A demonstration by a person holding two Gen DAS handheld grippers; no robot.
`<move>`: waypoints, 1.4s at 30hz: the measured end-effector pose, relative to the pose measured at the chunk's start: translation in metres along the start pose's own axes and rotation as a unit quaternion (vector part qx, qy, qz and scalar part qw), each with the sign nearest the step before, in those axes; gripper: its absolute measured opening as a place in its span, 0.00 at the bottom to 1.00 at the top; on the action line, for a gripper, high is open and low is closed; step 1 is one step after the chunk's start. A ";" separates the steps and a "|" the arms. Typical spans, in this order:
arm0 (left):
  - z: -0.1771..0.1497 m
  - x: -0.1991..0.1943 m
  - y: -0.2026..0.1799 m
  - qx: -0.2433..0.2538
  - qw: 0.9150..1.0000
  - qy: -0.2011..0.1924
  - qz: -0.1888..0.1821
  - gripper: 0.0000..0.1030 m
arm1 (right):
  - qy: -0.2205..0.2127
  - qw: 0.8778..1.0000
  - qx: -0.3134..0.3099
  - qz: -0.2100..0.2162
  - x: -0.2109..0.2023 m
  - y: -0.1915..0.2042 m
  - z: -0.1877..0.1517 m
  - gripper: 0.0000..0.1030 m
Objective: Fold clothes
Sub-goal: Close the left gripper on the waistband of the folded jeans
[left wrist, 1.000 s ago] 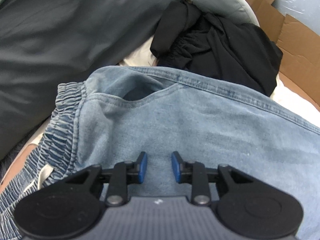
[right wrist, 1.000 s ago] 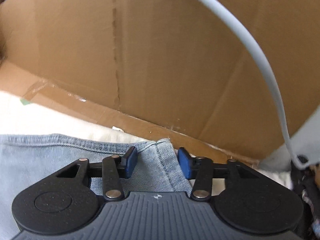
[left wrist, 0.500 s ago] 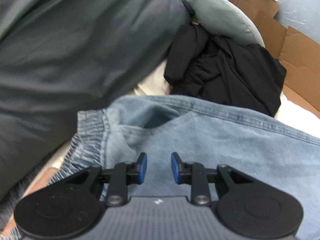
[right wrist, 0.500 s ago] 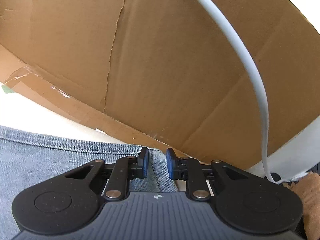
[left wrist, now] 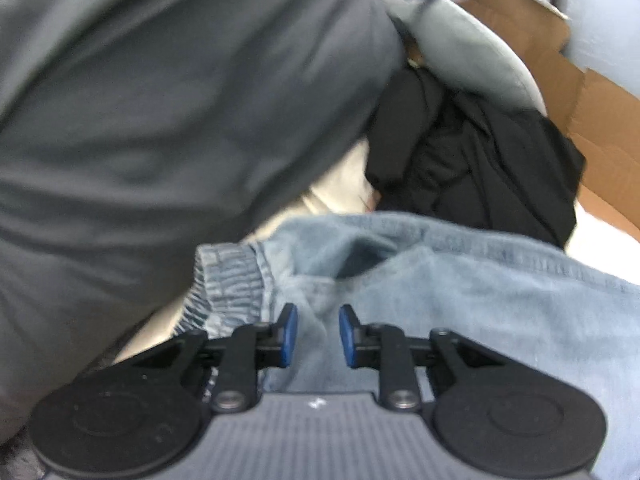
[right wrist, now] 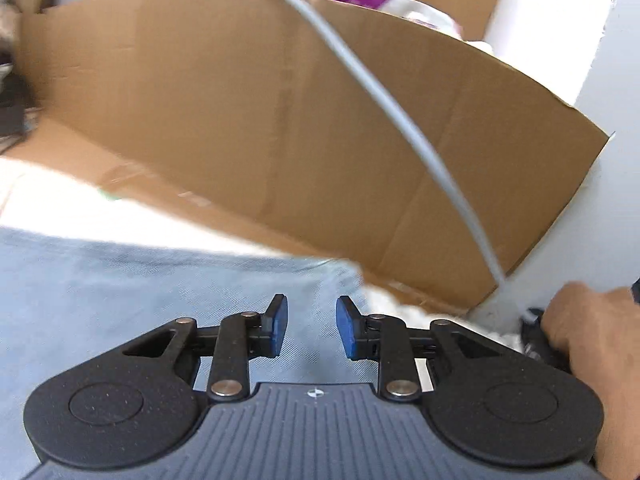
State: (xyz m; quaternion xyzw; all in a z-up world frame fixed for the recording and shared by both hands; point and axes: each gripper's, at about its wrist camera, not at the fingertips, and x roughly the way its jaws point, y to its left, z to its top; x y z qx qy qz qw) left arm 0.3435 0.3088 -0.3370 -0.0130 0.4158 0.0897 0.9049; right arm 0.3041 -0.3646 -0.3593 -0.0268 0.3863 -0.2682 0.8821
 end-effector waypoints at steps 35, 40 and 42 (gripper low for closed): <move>0.049 0.051 0.044 -0.095 0.995 0.006 -0.010 0.06 | 0.124 0.987 -0.058 0.088 -0.094 0.038 -0.062 0.37; 0.037 0.078 0.044 -0.114 0.992 0.058 -0.023 0.08 | 0.129 0.988 -0.025 0.081 -0.088 0.043 -0.069 0.37; 0.033 0.082 0.037 -0.092 0.994 0.058 -0.012 0.08 | 0.129 0.989 -0.016 0.076 -0.085 0.046 -0.070 0.37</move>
